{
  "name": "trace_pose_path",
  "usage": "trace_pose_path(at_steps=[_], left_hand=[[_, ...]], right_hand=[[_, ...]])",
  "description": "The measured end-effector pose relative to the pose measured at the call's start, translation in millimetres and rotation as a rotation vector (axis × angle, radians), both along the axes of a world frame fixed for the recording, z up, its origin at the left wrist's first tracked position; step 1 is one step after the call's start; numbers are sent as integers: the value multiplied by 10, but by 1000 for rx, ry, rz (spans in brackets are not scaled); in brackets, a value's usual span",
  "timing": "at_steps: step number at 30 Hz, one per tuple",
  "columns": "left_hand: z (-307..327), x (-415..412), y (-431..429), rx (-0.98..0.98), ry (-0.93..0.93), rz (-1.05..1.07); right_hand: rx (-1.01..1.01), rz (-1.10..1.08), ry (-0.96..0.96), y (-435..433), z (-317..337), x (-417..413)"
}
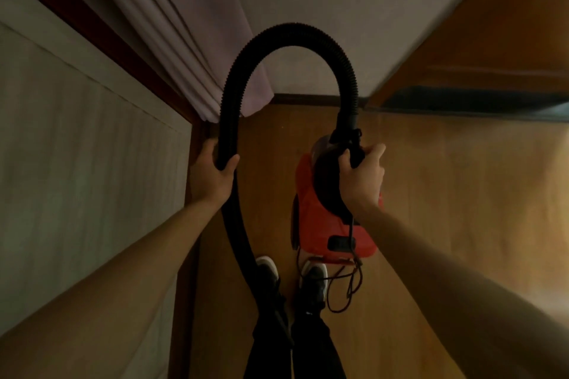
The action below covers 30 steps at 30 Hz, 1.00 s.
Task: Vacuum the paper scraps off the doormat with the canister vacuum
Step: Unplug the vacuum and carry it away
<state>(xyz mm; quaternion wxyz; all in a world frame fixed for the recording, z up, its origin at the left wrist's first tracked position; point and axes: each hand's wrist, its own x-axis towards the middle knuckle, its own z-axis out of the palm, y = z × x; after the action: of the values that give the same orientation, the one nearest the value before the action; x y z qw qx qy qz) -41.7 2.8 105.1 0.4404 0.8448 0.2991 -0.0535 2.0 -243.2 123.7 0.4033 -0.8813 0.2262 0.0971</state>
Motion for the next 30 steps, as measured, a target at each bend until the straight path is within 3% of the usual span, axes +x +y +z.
trace_pose_path(at_steps=[21,30], left_hand=[[-1882,353,-132,52,22,33],[-2418,544,-16,93,11,0]], right_hand=[[23,-18,-76,42,-1979,472],[7,-30,-64,87,-2522,502]])
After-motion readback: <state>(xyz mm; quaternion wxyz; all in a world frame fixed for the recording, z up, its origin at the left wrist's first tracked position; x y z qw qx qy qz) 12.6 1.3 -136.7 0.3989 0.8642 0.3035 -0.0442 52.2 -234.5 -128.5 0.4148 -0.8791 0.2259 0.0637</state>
